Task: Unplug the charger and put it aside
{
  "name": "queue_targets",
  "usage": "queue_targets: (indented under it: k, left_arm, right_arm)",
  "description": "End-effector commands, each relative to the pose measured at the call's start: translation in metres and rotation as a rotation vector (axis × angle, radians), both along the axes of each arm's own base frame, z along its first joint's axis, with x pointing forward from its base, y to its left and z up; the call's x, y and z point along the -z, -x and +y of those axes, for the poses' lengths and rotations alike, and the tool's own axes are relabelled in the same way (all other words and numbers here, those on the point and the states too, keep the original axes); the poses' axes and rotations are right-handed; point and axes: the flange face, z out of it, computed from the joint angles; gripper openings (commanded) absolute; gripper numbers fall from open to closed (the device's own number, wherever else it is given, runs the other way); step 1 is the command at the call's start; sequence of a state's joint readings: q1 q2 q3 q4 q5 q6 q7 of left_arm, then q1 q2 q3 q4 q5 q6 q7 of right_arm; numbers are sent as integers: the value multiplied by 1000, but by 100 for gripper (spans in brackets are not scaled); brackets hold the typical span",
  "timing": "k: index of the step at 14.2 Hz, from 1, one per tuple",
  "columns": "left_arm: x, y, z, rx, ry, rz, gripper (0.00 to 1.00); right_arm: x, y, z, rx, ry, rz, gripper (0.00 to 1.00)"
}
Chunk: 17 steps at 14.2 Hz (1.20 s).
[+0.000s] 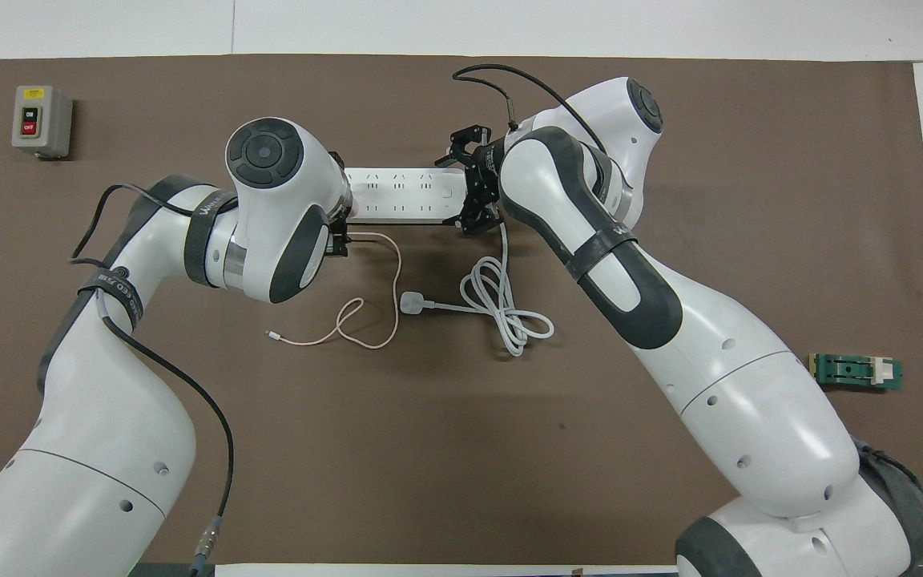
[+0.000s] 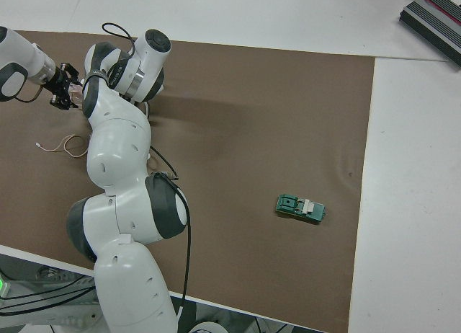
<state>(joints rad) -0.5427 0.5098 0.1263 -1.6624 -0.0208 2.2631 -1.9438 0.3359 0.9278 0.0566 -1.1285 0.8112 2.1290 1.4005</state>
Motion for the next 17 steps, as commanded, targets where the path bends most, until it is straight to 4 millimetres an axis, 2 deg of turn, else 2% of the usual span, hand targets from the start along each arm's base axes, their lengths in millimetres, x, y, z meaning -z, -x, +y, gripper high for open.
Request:
queue_targets:
  k: [1, 4, 6, 10, 12, 13, 15, 17]
  left_arm:
    - [1, 4, 0, 10, -17, -18, 0]
    - [-2, 3, -1, 22, -25, -19, 0]
    - [-12, 0, 0, 24, -34, -9, 0]
    - [-55, -16, 17, 19, -57, 14, 0]
    - [-86, -16, 30, 22, -55, 17, 0]
    - [-103, -14, 40, 48, -50, 23, 0]
    - [-130, -3, 55, 149, -62, 69, 0]
    - [-156, 2, 89, 228, -67, 100, 0]
  right_arm:
    - [3, -10, 4, 45, -17, -18, 100]
    - [11, -9, 12, 42, -13, -33, 100]
    - [20, -8, 13, 39, -6, -34, 100]
    - [24, -5, 10, 16, -23, 6, 100]
    - [22, -4, 11, 13, -27, 10, 100]
    - [23, -3, 8, -10, -30, 42, 100]
    - [7, -14, -15, -23, -57, 62, 100]
    - [6, -9, 2, -33, -58, 47, 100]
